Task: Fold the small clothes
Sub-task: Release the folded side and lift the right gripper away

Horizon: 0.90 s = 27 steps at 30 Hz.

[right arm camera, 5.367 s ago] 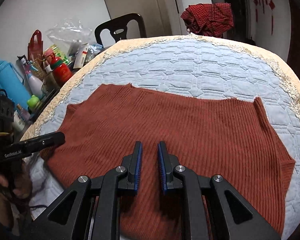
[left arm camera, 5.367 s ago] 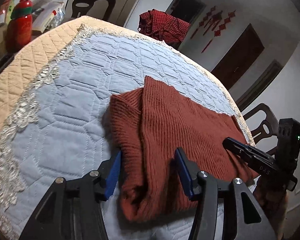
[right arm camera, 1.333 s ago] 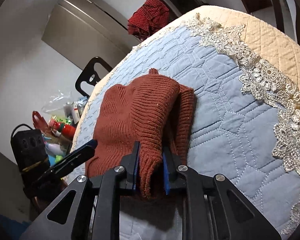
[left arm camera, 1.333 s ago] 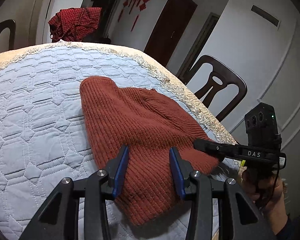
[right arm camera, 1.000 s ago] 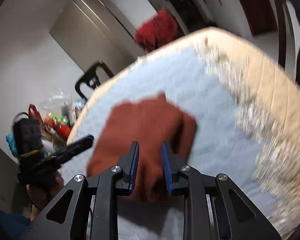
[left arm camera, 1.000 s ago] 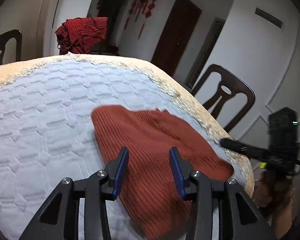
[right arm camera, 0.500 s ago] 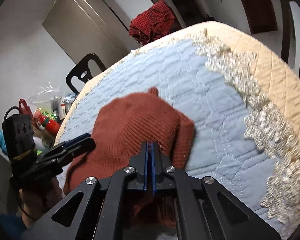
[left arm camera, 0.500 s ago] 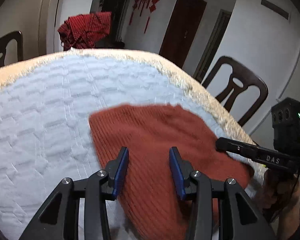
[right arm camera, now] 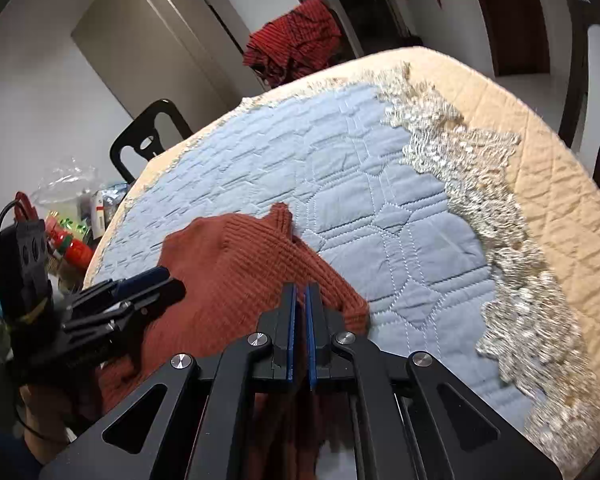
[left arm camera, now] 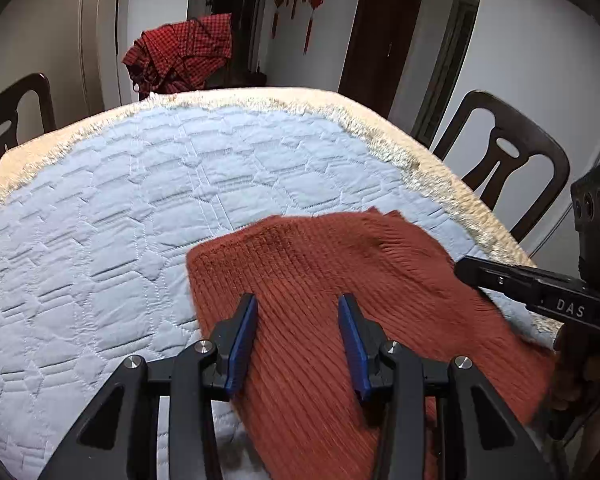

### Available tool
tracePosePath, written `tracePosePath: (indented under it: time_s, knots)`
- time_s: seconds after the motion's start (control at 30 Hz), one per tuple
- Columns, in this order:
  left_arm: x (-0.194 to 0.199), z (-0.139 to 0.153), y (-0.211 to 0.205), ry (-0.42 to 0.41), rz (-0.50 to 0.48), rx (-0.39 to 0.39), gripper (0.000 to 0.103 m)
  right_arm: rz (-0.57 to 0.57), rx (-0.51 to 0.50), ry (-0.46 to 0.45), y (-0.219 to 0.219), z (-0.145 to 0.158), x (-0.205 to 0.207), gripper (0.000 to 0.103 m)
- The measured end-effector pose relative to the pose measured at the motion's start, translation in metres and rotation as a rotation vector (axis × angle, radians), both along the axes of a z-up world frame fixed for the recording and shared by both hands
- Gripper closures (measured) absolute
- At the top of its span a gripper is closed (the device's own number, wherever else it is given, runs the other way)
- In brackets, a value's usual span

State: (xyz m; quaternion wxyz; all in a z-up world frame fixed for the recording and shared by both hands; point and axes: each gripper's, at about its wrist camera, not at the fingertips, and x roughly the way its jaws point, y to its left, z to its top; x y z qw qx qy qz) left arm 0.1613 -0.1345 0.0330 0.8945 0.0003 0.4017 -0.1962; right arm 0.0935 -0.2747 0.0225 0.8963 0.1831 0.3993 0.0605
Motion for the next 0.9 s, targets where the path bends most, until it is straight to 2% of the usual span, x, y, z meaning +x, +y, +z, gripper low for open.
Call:
tracePosePath:
  time_s: [0.2, 0.33, 0.57, 0.73, 0.9]
  knots:
    - [-0.025, 0.019, 0.008, -0.048, 0.006, 0.008, 0.059, 0.056, -0.031, -0.103, 0.014, 0.03, -0.042, 0.099]
    - [-0.045, 0.023, 0.012, -0.072, 0.016, 0.028, 0.059, 0.099, -0.076, -0.135, 0.032, 0.04, -0.062, 0.099]
    - [-0.081, 0.023, 0.025, -0.074, 0.01, 0.002, 0.059, 0.158, -0.144, -0.13, 0.053, 0.038, -0.088, 0.099]
    - [-0.105, 0.016, 0.021, -0.047, -0.049, -0.06, 0.071, 0.185, -0.181, -0.106, 0.061, 0.03, -0.096, 0.099]
    - [-0.111, 0.006, 0.012, -0.043, -0.088, -0.055, 0.073, 0.168, -0.193, -0.068, 0.058, 0.017, -0.096, 0.099]
